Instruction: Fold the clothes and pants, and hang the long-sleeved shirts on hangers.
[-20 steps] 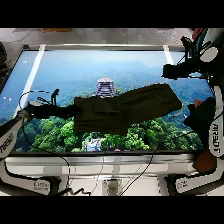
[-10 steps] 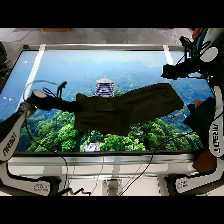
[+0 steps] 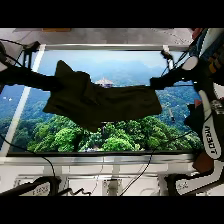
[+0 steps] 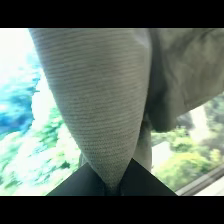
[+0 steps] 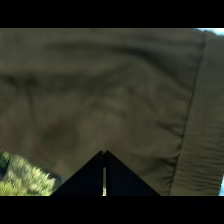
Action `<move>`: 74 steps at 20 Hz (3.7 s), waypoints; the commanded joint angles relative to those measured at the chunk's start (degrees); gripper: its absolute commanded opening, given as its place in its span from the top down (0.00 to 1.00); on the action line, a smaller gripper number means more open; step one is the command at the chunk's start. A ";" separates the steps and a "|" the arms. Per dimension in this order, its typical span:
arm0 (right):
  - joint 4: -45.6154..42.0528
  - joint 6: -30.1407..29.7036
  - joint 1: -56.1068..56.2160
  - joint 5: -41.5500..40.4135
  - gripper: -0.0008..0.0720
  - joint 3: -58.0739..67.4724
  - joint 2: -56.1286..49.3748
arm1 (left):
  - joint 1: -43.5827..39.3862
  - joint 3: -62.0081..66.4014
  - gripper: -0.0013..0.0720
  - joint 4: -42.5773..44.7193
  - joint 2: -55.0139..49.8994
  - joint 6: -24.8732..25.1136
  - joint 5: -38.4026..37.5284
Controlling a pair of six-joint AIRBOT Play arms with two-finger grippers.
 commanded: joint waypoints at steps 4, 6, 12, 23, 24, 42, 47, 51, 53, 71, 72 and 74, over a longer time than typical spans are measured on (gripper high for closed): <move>1.66 -1.57 13.81 -14.97 0.94 -9.27 -0.52 | 0.00 1.57 0.95 16.41 3.50 -7.34 -5.84; 3.39 -0.68 18.58 -23.96 0.94 -11.39 -1.09 | 0.00 1.57 0.95 16.11 3.50 -7.32 -5.29; 7.15 14.56 32.54 -47.93 0.94 -11.56 -8.35 | 0.00 1.55 0.95 9.31 3.39 -7.34 -2.54; 17.16 22.91 42.69 -63.52 0.94 0.74 -21.53 | -1.86 1.42 0.95 -15.15 -3.69 -10.25 3.13; 16.68 22.82 41.35 -61.90 0.94 0.74 -21.38 | -3.08 1.42 0.95 -15.89 -5.03 -11.04 3.69; -7.04 14.05 -8.20 -8.48 0.93 0.68 3.78 | -44.46 1.44 0.85 -28.02 -29.92 -12.22 58.82; -7.93 5.20 -13.84 -3.67 0.94 -0.17 3.30 | -42.03 1.46 0.04 -26.93 -28.61 -7.93 56.61; -4.92 -8.48 -19.26 0.74 0.94 -6.97 3.30 | -34.56 1.46 0.04 -26.93 -24.00 -2.93 52.46; 5.40 -13.62 -22.69 0.02 0.94 -15.39 3.28 | -30.47 1.46 0.04 -26.93 -22.03 -2.95 47.93; 47.50 -7.56 -13.86 -21.31 0.01 -23.23 -13.05 | -26.27 1.44 0.04 -27.15 -20.85 -2.95 33.88; 45.92 -7.58 -14.58 -20.65 0.02 -21.77 -13.05 | -26.18 1.44 0.04 -27.12 -20.85 -2.95 33.86; 41.42 -7.50 -16.11 -18.51 0.04 -18.67 -13.00 | -26.18 1.44 0.04 -27.12 -20.85 -2.93 33.86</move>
